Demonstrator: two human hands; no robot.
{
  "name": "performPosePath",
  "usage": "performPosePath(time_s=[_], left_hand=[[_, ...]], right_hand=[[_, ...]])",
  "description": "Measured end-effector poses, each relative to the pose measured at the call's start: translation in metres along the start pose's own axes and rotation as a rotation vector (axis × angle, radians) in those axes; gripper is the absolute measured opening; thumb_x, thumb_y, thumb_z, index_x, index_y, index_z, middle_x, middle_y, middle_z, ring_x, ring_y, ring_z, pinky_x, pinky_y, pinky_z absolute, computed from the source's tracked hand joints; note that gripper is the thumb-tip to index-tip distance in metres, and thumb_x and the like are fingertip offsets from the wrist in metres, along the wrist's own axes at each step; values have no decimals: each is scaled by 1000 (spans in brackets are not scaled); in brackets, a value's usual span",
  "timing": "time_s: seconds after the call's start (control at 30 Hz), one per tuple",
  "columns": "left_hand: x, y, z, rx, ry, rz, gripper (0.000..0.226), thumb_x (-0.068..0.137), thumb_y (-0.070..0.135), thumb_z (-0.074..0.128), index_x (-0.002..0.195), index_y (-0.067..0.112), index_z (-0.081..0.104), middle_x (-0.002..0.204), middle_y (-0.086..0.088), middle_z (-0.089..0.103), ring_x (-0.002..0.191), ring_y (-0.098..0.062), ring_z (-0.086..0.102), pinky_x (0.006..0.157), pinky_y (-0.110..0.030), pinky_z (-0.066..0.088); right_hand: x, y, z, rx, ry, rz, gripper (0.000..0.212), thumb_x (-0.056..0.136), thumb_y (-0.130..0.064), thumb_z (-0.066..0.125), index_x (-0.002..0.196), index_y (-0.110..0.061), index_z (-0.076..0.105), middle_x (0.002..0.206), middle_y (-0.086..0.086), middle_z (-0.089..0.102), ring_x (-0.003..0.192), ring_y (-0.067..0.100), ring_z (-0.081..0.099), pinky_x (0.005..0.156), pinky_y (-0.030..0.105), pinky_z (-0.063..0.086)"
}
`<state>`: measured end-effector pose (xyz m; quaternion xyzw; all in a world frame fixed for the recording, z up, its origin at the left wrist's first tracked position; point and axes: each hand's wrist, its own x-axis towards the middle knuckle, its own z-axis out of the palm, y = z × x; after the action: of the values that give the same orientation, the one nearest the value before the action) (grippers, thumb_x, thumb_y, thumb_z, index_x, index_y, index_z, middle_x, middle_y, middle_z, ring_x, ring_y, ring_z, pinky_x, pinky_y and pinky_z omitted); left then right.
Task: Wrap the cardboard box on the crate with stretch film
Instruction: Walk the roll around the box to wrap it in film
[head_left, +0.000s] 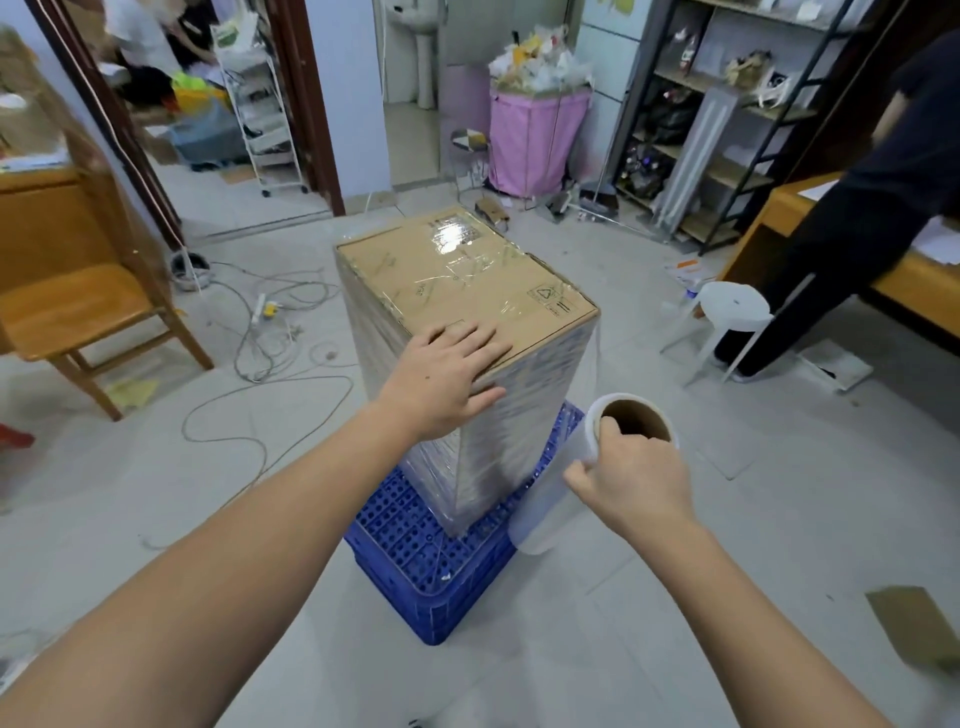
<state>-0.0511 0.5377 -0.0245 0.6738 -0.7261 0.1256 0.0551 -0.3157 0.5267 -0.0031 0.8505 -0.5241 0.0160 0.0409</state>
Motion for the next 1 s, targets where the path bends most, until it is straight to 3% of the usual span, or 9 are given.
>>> performPosePath(time_s=[0.07,0.13,0.27,0.33,0.47,0.57,0.63,0.83,1.0], left_hand=[[0,0,0,5,-6,1,69,100,68,23,159,33,35,165,4,36,152,-19,33,122,-42,23],[1,0,2,20,12,-1,69,101,68,23,158,32,36,164,3,37,151,-20,34,121,-42,24],[6,3,2,29,9,0,66,103,66,25,160,33,32,165,4,34,153,-19,31,122,-42,24],[12,4,0,31,0,-4,65,103,65,24,160,34,30,166,4,33,153,-19,30,122,-43,24],[13,6,1,42,9,-16,63,104,64,26,160,35,31,165,5,34,152,-19,32,121,-43,26],[9,6,3,48,24,-18,62,104,64,28,159,35,33,164,4,37,151,-19,34,120,-43,27],[8,7,3,59,29,-22,63,104,64,27,159,34,34,163,4,39,151,-19,35,119,-43,29],[4,8,2,35,39,-31,62,104,63,27,157,33,39,161,3,42,150,-19,37,118,-44,31],[2,9,0,12,47,-25,62,103,61,28,156,31,42,159,2,46,147,-21,41,117,-44,33]], right_hand=[[8,5,-2,-26,8,62,57,85,-75,45,74,-19,40,58,-4,51,52,17,48,47,29,28],[15,13,-3,13,-38,59,67,77,-86,44,69,-20,38,58,-4,52,51,14,47,46,30,28],[5,21,-10,-26,-41,-103,60,84,-77,47,66,-22,28,58,-8,42,59,19,46,52,31,31],[-6,21,-18,-45,-20,-248,60,84,-72,51,63,-23,24,55,-9,34,59,19,43,49,29,24],[-23,18,-34,35,124,-533,62,61,-60,77,57,-22,28,51,-14,9,49,15,29,46,19,6],[-31,10,-22,109,154,-701,46,57,-55,82,54,-24,48,57,-14,17,57,14,25,51,21,21],[-33,1,-16,174,171,-761,42,61,-52,82,56,-24,52,57,-12,23,58,15,24,53,23,28],[-29,-35,-8,266,170,-866,52,66,-49,78,62,-26,31,56,-10,25,58,18,23,54,26,42],[-22,-57,-4,184,126,-955,45,73,-50,73,64,-25,36,53,-7,37,55,19,28,62,30,46]])
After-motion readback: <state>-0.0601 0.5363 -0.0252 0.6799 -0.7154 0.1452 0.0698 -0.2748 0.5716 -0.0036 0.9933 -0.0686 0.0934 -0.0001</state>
